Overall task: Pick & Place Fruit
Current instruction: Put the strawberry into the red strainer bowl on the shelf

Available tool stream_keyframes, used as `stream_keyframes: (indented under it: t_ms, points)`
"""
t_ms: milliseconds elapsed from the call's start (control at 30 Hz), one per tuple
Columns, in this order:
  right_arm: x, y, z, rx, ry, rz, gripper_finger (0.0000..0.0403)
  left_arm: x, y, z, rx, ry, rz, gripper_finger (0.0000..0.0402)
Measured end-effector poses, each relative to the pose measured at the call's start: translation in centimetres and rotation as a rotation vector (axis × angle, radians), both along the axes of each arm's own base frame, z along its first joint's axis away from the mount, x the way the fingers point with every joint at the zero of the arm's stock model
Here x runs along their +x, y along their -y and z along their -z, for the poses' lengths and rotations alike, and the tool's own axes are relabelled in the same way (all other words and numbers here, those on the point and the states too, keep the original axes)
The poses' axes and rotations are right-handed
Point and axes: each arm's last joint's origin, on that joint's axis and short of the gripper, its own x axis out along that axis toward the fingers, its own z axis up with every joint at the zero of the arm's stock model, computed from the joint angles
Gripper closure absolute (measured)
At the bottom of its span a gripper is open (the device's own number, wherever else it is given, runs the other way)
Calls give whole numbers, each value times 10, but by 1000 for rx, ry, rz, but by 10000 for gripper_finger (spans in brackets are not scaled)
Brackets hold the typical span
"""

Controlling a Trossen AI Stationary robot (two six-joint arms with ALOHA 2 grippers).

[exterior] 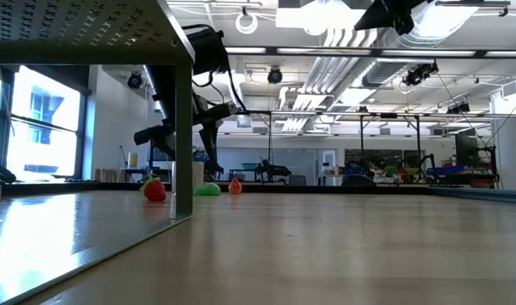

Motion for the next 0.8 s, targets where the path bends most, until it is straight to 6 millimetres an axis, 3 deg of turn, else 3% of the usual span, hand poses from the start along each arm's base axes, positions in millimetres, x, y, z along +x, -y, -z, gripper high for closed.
stream_keyframes:
  t_ms: [800]
  points:
    - [-3,-3,10,77,-87,-2,398,2,2,0,-75,41,10,158]
